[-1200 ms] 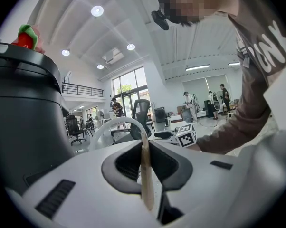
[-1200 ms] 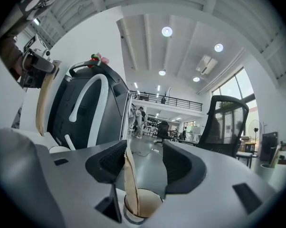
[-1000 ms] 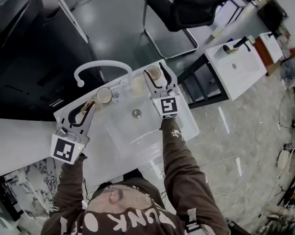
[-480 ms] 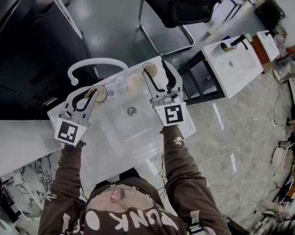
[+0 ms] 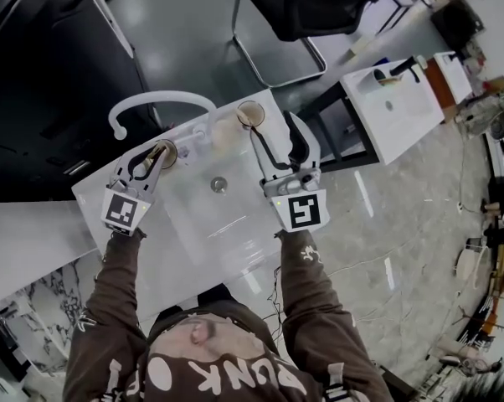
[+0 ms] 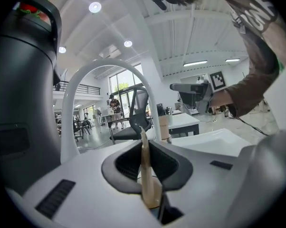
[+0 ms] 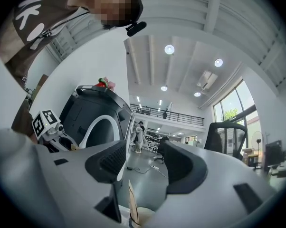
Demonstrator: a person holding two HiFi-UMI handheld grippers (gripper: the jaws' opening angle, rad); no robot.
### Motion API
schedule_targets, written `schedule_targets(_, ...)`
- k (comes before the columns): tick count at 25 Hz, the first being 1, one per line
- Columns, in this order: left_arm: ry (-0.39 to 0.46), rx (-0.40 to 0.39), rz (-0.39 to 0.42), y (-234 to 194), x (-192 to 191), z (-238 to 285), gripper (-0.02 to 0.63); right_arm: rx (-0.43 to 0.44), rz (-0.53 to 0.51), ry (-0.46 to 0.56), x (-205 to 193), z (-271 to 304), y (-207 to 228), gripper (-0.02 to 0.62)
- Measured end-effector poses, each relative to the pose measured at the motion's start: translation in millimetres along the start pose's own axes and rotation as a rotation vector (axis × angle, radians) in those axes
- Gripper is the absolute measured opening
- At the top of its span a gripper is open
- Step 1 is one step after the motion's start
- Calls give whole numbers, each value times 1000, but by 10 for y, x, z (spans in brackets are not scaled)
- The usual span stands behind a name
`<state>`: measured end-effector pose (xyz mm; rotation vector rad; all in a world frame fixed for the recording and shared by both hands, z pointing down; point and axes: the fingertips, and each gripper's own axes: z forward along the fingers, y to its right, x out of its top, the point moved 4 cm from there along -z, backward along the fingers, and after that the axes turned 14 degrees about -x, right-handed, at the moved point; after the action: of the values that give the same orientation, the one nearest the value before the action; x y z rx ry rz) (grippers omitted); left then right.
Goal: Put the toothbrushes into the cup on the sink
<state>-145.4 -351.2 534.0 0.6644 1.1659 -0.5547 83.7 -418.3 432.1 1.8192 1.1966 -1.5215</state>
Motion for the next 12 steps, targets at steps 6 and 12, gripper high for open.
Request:
schedule_targets(6,19,26,-8,-48,-101,-1,38,-13,-6,-4,31,-47,35,240)
schedule_targets(12,36,22,14,-26,74,-70,62,-11,-2,13,131,-68,-55,241)
